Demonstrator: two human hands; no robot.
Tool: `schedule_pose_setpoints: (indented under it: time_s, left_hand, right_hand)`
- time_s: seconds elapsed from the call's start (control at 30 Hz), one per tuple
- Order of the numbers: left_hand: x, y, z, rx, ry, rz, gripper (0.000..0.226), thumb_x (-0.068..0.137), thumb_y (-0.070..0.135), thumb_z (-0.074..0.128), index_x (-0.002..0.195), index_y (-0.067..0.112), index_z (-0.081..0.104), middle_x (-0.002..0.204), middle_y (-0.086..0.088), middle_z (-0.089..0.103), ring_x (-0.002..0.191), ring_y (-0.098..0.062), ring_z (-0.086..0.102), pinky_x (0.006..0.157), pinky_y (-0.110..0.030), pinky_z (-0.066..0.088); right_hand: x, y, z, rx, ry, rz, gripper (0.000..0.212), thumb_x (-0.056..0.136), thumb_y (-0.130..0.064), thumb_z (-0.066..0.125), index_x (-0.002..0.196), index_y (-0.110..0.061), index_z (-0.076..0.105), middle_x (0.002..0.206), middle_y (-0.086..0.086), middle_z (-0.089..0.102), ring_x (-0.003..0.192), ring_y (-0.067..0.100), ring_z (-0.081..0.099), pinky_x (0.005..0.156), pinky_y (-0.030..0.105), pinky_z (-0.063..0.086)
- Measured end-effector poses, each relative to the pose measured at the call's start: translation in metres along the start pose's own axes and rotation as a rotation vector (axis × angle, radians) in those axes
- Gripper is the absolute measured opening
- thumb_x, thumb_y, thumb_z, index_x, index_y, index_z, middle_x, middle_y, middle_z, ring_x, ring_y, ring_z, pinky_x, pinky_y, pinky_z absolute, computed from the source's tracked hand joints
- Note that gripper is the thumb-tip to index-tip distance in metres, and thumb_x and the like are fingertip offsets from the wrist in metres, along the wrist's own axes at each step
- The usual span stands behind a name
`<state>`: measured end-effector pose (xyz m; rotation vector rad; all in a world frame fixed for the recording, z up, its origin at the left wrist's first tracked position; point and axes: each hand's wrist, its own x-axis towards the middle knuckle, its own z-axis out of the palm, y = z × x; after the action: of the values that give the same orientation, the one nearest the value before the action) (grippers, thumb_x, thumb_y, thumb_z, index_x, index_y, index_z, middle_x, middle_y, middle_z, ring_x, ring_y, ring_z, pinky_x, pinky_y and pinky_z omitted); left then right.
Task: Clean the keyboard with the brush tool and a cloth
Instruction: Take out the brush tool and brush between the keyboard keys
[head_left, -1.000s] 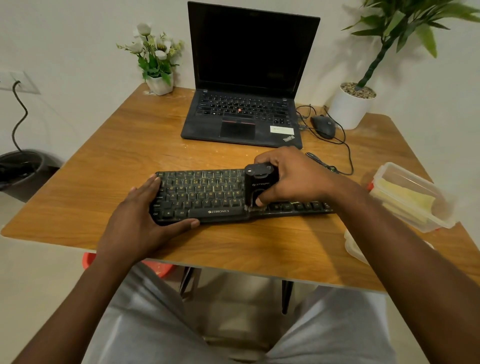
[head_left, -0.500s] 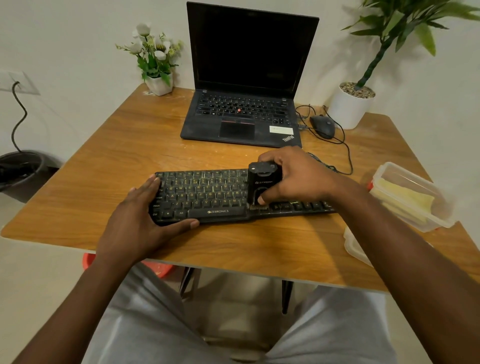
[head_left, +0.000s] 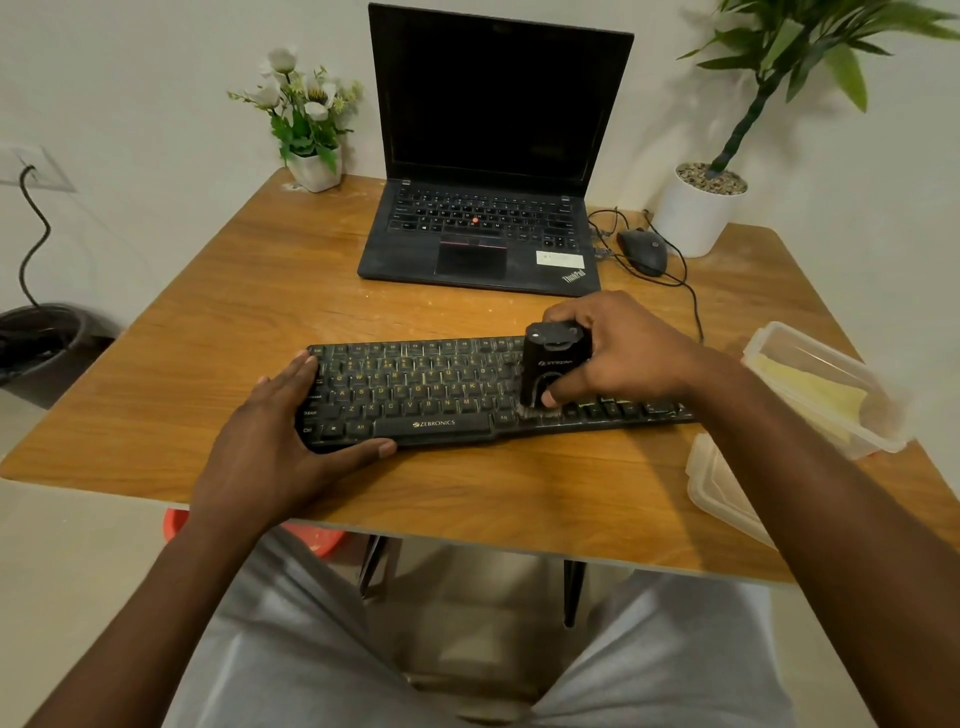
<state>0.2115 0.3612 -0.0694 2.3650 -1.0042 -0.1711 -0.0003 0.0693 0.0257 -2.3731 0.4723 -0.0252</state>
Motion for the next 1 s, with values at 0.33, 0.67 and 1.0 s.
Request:
schedule_pose_setpoints:
  time_s: [0.33,0.67,1.0]
  left_hand:
    - [-0.001,0.0,0.0,-0.012,0.001,0.002,0.146,0.047,0.104,0.059,0.166,0.024,0.032,0.173,0.006,0.028,0.16,-0.029,0.023,0.128,-0.048,0.024]
    - [0.0,-0.001,0.001,-0.001,0.002,-0.002,0.146,0.047,0.106,0.059,0.166,0.025,0.031,0.172,0.005,0.03,0.159,-0.03,0.025,0.127,-0.051,0.028]
    - [-0.001,0.001,0.0,-0.004,0.013,0.007,0.143,0.049,0.102,0.061,0.165,0.025,0.032,0.172,0.005,0.03,0.159,-0.031,0.026,0.127,-0.05,0.028]
  right_hand:
    - [-0.003,0.003,0.005,0.018,-0.006,-0.036,0.035,0.07,-0.018,0.098,0.094,-0.022,0.073,0.093,-0.004,0.077,0.086,0.013,0.074,0.074,0.041,0.06]
    - [-0.008,0.011,-0.002,-0.004,0.113,0.014,0.039,0.068,-0.018,0.099,0.095,-0.027,0.071,0.09,-0.007,0.076,0.083,0.006,0.073,0.073,0.037,0.059]
    - [-0.021,0.022,-0.015,0.021,0.031,0.019,0.037,0.068,-0.013,0.099,0.097,-0.017,0.075,0.093,-0.001,0.078,0.085,0.014,0.075,0.074,0.043,0.059]
